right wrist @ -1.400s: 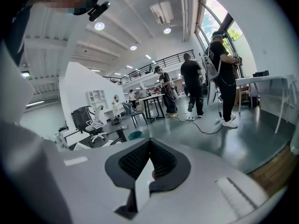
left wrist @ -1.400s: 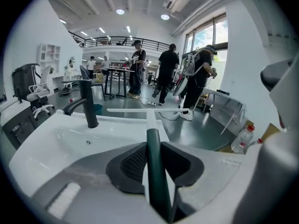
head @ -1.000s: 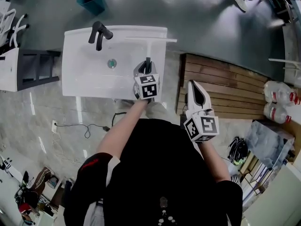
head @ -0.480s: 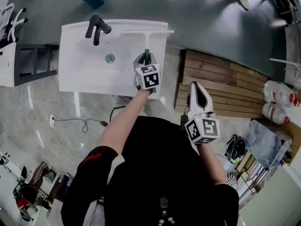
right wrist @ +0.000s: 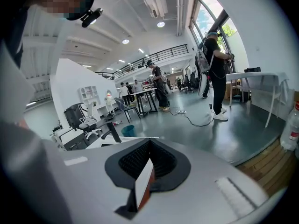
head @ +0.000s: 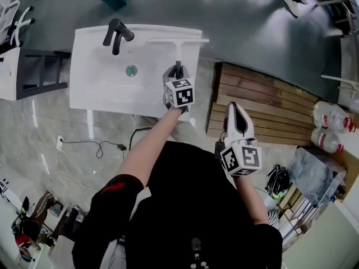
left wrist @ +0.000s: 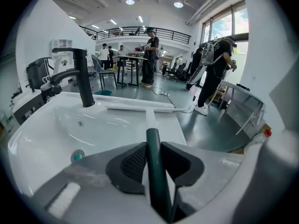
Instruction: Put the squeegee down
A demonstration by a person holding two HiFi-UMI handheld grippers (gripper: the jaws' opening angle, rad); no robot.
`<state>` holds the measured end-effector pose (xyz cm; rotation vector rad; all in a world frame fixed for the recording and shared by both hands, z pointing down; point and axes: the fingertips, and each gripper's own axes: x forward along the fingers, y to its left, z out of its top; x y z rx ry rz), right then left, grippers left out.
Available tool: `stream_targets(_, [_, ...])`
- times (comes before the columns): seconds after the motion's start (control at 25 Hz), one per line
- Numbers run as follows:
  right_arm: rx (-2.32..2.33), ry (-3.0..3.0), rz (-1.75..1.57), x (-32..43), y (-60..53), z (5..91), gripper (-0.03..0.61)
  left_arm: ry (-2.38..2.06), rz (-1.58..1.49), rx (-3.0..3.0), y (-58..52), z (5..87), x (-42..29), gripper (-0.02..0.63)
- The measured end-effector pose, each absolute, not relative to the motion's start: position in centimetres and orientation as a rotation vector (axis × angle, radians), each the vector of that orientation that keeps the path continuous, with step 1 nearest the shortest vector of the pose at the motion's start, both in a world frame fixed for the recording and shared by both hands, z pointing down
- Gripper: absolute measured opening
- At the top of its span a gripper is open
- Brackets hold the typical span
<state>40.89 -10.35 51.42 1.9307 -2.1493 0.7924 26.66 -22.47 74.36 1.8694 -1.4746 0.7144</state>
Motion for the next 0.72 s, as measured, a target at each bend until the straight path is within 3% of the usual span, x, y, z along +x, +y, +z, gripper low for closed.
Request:
stream_targets(0.52, [1.915, -2.154, 0.792, 40.3, -10.3, 51.6, 0.002, -1.382, 0.690, 1.881, -22.0, 75.2, 27.3, 0.117])
stream_targets(0.72, [1.903, -2.159, 0.793, 39.7, -10.1, 51.9, 0.003, -1.354, 0.664, 1.925, -22.0, 74.7, 27.3, 0.163])
